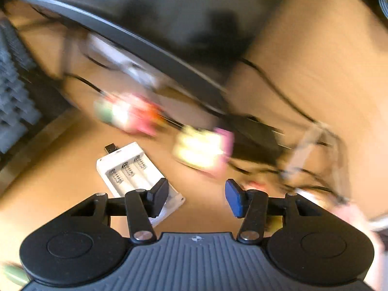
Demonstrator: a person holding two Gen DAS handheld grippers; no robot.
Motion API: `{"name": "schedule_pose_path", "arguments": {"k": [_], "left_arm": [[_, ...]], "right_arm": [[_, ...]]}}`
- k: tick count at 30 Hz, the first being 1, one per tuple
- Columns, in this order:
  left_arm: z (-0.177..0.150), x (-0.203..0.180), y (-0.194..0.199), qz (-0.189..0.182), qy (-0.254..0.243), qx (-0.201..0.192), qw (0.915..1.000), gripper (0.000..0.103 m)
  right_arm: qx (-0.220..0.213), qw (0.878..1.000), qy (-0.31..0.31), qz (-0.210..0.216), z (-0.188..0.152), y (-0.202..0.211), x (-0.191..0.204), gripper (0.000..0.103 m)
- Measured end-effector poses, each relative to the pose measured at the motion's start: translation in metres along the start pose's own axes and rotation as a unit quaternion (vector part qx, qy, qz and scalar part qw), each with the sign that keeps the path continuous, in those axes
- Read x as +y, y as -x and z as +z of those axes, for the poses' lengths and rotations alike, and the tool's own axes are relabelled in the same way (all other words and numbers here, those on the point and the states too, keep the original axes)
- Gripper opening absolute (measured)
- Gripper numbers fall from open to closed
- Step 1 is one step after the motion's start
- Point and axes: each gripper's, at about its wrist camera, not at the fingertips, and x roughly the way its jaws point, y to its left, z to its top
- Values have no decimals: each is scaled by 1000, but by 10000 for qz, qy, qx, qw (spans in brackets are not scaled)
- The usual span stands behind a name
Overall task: Organize objects
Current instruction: 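Carry the tissue packet with the left gripper while the right gripper grasps the mint-green toy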
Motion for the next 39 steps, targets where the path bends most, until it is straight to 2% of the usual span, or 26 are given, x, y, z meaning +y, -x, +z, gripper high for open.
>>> {"name": "schedule_pose_path", "arguments": {"k": [1,4,7,11,14,15,16,17,18,20,21,22,26,28,29,31,32,33,34,36,39], "left_arm": [[0,-2,-2,-50,12,15,10000,57],[-2,-9,-2,-171,-61,40,9998,57],[-4,-12,5,-162,-179,12,9997,57],[-5,-8,16,-54,-161,-9,9999,57],[-4,-10,22,-20,-213,-28,9998,57],[-4,-12,23,-23,-254,-18,9997,57],[-4,-15,24,-46,-318,5,9995,57],[-5,-19,24,-83,-391,34,9992,57],[-5,-23,23,-124,-478,74,9988,57],[-5,-34,18,-232,-661,162,9974,57],[-6,-41,15,-305,-748,205,9965,57],[-6,-49,12,-395,-837,250,9954,57],[-13,-81,0,-826,-1193,414,9885,57],[-19,-96,-7,-1003,-1266,511,9855,57],[-20,-102,-10,-1026,-1275,539,9851,57],[-24,-111,-11,-1047,-1211,521,9857,57],[-25,-112,-9,-1055,-1162,500,9863,57],[-26,-112,-6,-1032,-1130,474,9871,57],[-28,-110,-1,-972,-1112,430,9881,57],[-28,-101,5,-797,-1034,375,9907,57],[-24,-84,10,-485,-819,319,9949,57]], "right_arm": [[-75,9998,-177,94,-3,2,-8,51],[-536,9907,-827,935,4,17,-18,54],[-855,9840,-840,1318,22,17,-2,56],[-693,9817,-964,1490,51,-17,18,58],[-500,9768,-1194,1706,59,-35,21,72],[-457,9759,-1266,1718,60,-38,21,71],[-411,9751,-1334,1726,60,-41,19,66],[-392,9740,-1401,1739,59,-36,15,49],[-349,9728,-1425,1791,57,-30,11,39],[-279,9710,-1476,1862,48,-14,2,35],[-322,9701,-1444,1924,39,-2,-5,16],[-346,9704,-1371,1958,29,10,-12,10],[-409,9690,-1311,2052,-19,64,-50,8],[-433,9736,-1115,1944,-36,84,-61,8],[-489,9769,-947,1851,-46,95,-64,9],[-684,9801,-667,1742,-60,110,-68,21],[-722,9803,-622,1730,-60,110,-74,40],[-719,9803,-630,1726,-61,110,-72,55],[-681,9790,-667,1801,-62,110,-67,56],[-618,9712,-620,2218,-61,112,-59,56],[-559,9607,-241,2707,-65,116,-26,55]]}}
